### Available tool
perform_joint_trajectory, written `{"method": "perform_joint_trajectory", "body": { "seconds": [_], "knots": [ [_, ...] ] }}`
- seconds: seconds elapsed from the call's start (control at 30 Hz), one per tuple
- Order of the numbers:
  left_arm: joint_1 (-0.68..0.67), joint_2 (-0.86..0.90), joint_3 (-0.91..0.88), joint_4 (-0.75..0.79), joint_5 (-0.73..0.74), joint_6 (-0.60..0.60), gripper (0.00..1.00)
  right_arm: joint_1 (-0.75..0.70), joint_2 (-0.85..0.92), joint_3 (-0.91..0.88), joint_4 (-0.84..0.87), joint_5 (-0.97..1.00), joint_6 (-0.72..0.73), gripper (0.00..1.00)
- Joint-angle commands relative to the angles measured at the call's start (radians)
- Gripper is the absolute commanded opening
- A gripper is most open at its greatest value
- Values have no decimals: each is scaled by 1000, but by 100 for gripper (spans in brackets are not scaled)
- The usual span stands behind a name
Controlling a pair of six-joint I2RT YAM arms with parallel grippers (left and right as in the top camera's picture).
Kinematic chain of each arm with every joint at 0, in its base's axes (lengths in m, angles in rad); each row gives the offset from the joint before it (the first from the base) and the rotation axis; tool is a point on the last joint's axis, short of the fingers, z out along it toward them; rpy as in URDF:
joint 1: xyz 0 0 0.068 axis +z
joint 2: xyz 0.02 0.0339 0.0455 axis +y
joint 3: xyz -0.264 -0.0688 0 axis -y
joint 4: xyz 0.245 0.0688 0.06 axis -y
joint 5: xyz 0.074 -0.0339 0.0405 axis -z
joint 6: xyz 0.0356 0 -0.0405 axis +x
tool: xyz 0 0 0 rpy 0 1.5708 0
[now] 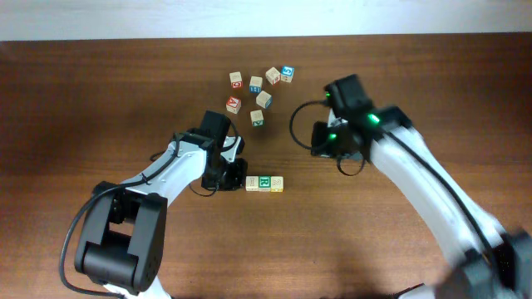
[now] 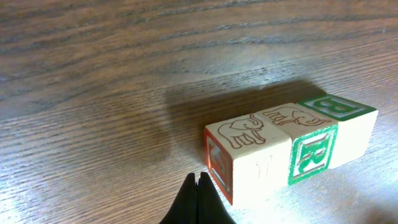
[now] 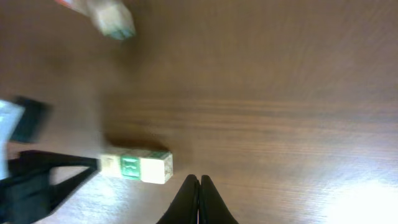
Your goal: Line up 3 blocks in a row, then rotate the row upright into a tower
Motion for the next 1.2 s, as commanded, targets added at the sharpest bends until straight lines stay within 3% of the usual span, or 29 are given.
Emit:
{"method": "perform_joint_trajectory", "body": {
  "seconds": [0.0, 0.17, 0.37, 0.63, 1.17],
  "knots": [
    [6, 11, 22, 2, -6, 16, 0, 43, -84, -209, 134, 11, 40, 4],
    [6, 11, 22, 9, -3, 11, 0, 2, 20, -288, 176, -308, 60, 4],
    [6, 11, 22, 35, 13, 4, 0, 8, 59, -288, 184, -291, 119, 4],
    [6, 11, 22, 53, 11, 5, 0, 94, 62, -332, 279, -93, 82, 4],
    [5, 11, 22, 42, 9, 4, 0, 94, 157, -360, 389, -211, 20, 4]
  ]
}}
